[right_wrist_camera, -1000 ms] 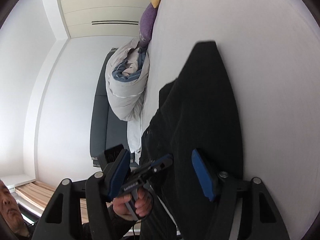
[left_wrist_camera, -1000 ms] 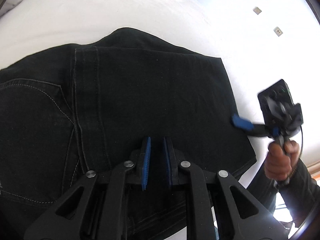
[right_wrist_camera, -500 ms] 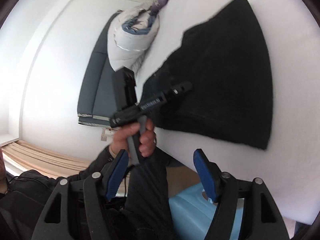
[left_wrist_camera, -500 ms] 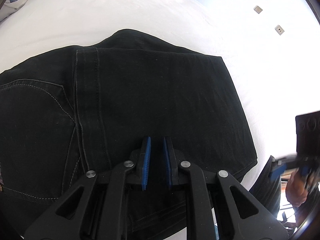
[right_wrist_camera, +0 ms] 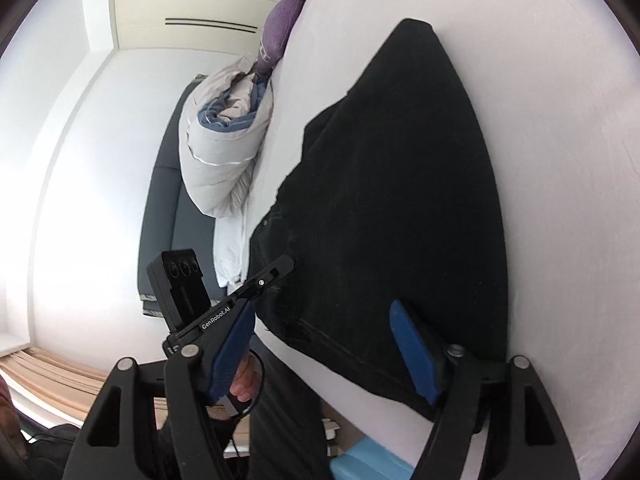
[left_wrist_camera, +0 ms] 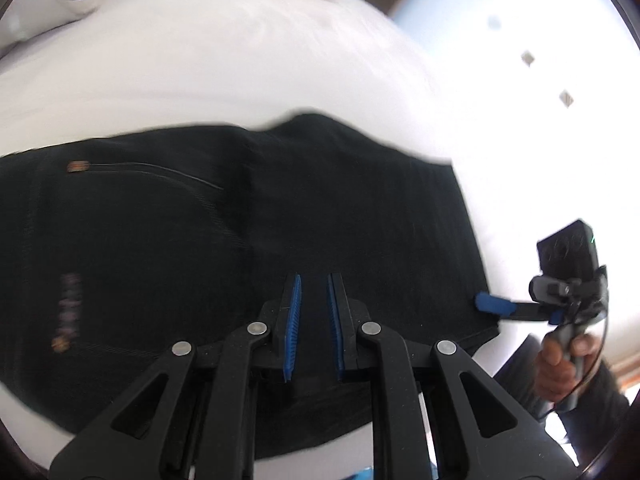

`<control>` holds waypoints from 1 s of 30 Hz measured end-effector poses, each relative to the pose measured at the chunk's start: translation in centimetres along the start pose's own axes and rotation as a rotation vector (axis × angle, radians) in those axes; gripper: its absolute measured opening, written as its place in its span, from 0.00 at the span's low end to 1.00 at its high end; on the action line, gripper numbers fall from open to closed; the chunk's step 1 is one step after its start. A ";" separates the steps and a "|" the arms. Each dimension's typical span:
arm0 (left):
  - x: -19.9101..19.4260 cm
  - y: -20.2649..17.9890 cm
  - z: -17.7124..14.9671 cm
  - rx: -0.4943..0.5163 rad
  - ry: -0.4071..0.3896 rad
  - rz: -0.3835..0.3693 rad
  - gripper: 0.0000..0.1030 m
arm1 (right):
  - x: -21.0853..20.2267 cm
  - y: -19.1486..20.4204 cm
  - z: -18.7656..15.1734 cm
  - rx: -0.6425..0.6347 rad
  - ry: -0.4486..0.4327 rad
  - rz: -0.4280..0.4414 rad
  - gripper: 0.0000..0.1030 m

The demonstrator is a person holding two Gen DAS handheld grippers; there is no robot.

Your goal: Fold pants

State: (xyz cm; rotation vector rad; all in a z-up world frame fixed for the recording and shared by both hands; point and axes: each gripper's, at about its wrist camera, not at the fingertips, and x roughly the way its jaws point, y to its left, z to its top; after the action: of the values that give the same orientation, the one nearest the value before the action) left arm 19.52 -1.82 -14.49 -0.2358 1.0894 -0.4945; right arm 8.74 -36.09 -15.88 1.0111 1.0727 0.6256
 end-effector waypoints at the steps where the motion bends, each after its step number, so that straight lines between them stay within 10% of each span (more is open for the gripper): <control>1: -1.6 1.3 0.0 -0.037 -0.033 0.009 0.13 | -0.1 0.7 -0.2 -0.011 -0.013 0.028 0.75; 5: -8.6 8.7 -1.2 -0.273 -0.193 0.036 0.18 | 1.0 2.4 -0.3 -0.009 -0.036 0.106 0.75; 6: -9.9 10.8 -2.1 -0.353 -0.225 0.032 0.36 | 1.4 2.8 -0.3 -0.013 -0.032 0.117 0.75; 7: -11.1 13.0 -3.1 -0.442 -0.259 0.029 0.76 | 2.1 3.3 -0.3 -0.017 -0.022 0.124 0.75; 9: -13.2 16.1 -5.4 -0.571 -0.355 0.041 1.00 | 3.3 4.1 -0.5 -0.024 0.003 0.128 0.75; 15: -13.6 22.4 -9.9 -0.859 -0.413 -0.124 1.00 | 5.2 6.2 -1.1 -0.044 0.034 0.154 0.75; 30: -7.9 24.9 -11.8 -1.053 -0.408 -0.354 0.99 | 9.3 8.4 -1.0 -0.036 0.061 0.205 0.75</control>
State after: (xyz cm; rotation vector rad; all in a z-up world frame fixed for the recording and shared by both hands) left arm 12.69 24.35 -24.02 -1.4091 0.8152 -0.1213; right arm 11.77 -24.40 -12.26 1.0843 1.0151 0.8437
